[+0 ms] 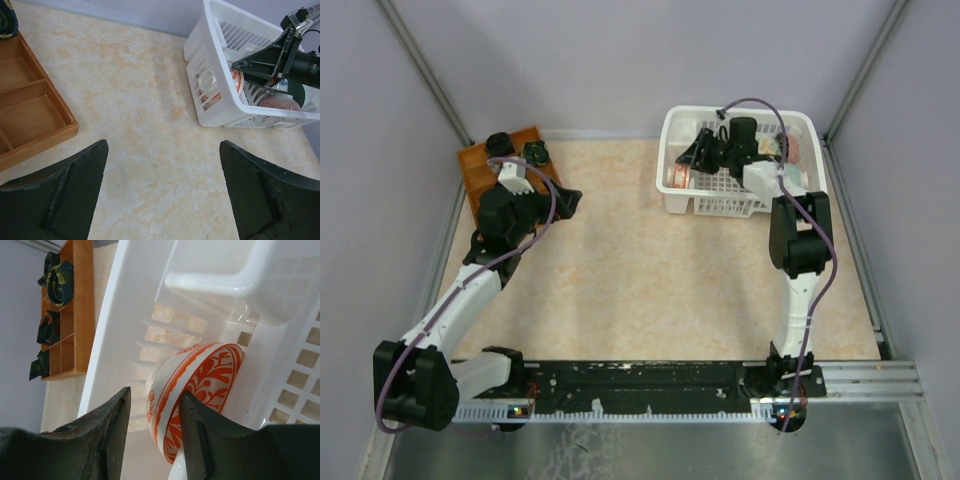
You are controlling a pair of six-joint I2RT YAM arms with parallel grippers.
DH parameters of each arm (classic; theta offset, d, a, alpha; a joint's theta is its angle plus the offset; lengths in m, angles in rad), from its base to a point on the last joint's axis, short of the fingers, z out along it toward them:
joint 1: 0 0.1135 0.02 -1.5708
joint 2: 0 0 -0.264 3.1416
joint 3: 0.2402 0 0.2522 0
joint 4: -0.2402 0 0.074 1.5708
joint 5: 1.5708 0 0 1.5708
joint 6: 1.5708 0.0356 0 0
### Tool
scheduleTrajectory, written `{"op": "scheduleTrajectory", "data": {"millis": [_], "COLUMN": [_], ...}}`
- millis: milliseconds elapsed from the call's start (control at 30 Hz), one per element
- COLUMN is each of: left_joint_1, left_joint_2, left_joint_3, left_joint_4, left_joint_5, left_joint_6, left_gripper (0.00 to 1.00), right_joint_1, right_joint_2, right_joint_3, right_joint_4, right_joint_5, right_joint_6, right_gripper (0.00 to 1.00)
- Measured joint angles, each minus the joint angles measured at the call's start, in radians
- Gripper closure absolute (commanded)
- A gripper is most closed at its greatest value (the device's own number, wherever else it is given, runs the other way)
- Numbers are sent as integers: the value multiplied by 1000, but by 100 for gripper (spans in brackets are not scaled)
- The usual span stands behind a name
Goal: Unload the bowls from the dish rack
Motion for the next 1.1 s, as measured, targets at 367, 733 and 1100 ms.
{"op": "scheduleTrajectory", "data": {"millis": [367, 733, 1100], "left_joint_1": [0, 0, 0], "left_joint_2": [0, 0, 0], "left_joint_3": [-3, -12, -12], "left_joint_4": [0, 1, 1], "left_joint_5": [-3, -11, -21], "left_joint_6": [-1, 0, 0], "left_gripper": [2, 2, 2], "right_joint_1": [-4, -5, -11], "right_joint_2": [2, 3, 2], "right_joint_3": [-23, -60, -87], "right_joint_4": [18, 56, 132], "right_joint_5": [-35, -98, -103], "right_joint_6": [24, 116, 167], "right_gripper": [71, 100, 100]}}
